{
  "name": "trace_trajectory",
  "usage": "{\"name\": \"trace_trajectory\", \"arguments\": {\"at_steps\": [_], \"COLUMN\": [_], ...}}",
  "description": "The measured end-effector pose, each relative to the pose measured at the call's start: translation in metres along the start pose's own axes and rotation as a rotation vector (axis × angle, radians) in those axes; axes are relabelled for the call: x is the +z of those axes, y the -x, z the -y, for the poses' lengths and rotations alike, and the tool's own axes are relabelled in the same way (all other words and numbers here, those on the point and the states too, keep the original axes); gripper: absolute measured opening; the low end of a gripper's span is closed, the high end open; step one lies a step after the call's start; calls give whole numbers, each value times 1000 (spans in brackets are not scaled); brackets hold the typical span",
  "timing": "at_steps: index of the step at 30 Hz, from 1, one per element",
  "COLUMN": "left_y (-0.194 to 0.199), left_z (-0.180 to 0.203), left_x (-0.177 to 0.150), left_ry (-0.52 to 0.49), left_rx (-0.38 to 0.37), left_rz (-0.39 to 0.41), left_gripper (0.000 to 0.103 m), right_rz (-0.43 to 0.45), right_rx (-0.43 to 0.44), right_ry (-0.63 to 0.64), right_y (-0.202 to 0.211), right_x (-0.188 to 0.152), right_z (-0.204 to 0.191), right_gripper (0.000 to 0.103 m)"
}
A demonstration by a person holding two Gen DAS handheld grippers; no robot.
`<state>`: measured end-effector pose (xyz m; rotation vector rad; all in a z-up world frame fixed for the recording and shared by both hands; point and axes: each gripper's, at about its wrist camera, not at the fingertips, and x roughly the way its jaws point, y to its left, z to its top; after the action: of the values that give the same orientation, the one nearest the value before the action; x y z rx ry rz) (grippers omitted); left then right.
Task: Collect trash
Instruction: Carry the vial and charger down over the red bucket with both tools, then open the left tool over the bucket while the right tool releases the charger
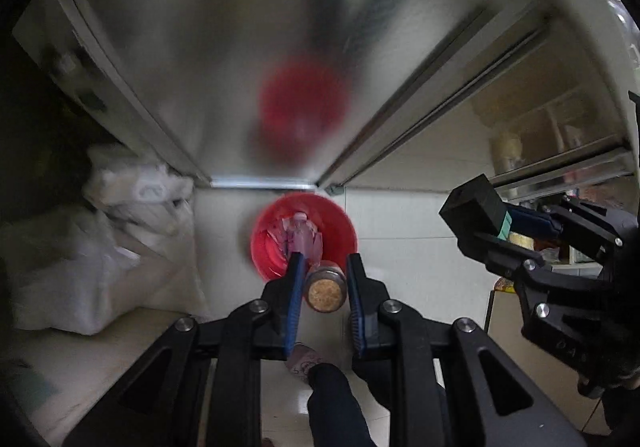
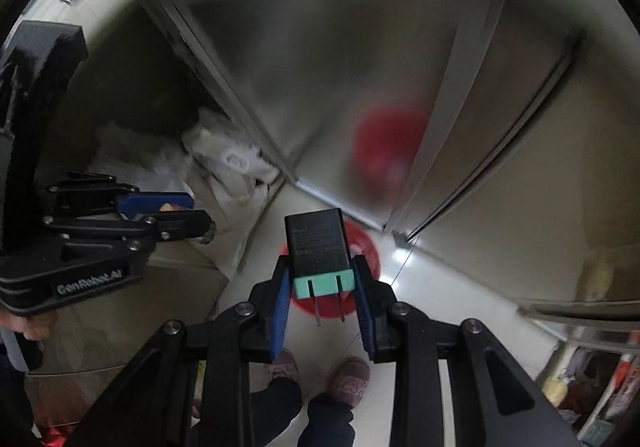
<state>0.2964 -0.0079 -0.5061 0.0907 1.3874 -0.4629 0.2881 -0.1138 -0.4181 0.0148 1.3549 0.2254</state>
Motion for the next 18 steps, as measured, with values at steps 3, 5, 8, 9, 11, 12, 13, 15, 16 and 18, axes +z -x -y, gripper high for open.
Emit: {"name": "trace_trajectory", "arguments": {"at_steps": [3,5,8,9,11,12,13,15,16,18], "left_y": [-63,-107,-160,-175,-204,-217,-230,-255,-268,-295], "left_z": [-15,-26,-41,-44,-52,-56,-61,-68,-69,-73], "left_x": [-10,-18,-27,-30,-36,-38,-39,-41,-42,-45], "left_ry": [25,33,35,34,37,40,34,12,4,-1], "left_rx": [-8,0,13,9,19,19,19,30,32,33], "left_rz": [-29,-60,-85,-87,-87,-90,-96,-99,-98,-115], "left_gripper": [19,19,19,19,19,19,19,19,19,19], "right_rz": [-32,-42,-60,-58,-59,-68,-75,-97,-106,-113], "right_rx": [11,30,47,64,57,53,52,38,27,36], "right_ry": [10,7,1,1,24,28,24,6,-3,-20], "right_y": [-58,-96,-150,-168,-204,-218,-231,-256,-267,-284], "right_x": [-4,-11,-17,-21,-26,-29,-32,-41,-44,-50], "right_z": [9,17,21,21,19,17,18,21,22,23], "right_gripper": [28,28,28,28,28,28,28,28,28,28]}}
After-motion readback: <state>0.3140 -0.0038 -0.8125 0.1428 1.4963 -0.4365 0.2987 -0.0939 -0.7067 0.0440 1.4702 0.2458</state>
